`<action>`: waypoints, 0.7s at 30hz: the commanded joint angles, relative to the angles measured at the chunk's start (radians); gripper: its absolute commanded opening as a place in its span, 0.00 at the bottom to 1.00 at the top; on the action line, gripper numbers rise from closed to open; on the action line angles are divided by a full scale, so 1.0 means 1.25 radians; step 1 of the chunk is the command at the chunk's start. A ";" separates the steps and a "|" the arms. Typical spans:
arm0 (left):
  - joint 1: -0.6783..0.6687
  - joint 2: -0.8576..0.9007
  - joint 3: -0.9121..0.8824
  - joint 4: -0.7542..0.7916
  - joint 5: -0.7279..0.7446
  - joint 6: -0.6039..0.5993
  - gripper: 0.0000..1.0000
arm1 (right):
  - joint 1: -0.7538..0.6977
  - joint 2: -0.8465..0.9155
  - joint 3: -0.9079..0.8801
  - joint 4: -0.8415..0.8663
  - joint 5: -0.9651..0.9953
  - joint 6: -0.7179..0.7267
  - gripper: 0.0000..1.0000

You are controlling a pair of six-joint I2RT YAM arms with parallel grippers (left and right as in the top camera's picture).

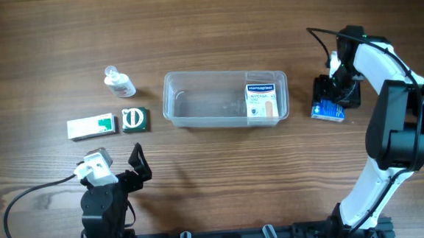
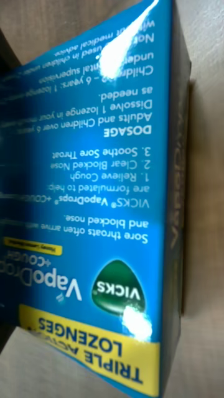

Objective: Pack container
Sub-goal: 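Lift the Vicks box and carry it over the container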

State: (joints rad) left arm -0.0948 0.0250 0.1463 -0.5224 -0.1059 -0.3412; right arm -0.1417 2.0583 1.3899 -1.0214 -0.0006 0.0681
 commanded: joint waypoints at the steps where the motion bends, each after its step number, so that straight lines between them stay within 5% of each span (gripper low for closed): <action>1: 0.006 -0.007 -0.002 0.002 0.006 0.016 1.00 | 0.003 0.002 -0.007 -0.032 -0.061 0.062 0.60; 7: 0.006 -0.007 -0.002 0.002 0.007 0.016 1.00 | 0.003 -0.109 0.003 -0.077 -0.171 0.063 0.50; 15: 0.006 -0.007 -0.002 0.002 0.006 0.016 1.00 | 0.026 -0.416 0.006 -0.134 -0.191 0.103 0.49; 21: 0.006 -0.007 -0.002 0.002 0.006 0.016 1.00 | 0.177 -0.648 0.005 -0.074 -0.181 0.237 0.47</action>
State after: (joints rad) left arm -0.0948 0.0250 0.1463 -0.5220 -0.1059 -0.3412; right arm -0.0338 1.3544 1.3899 -1.1614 -0.2169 0.2348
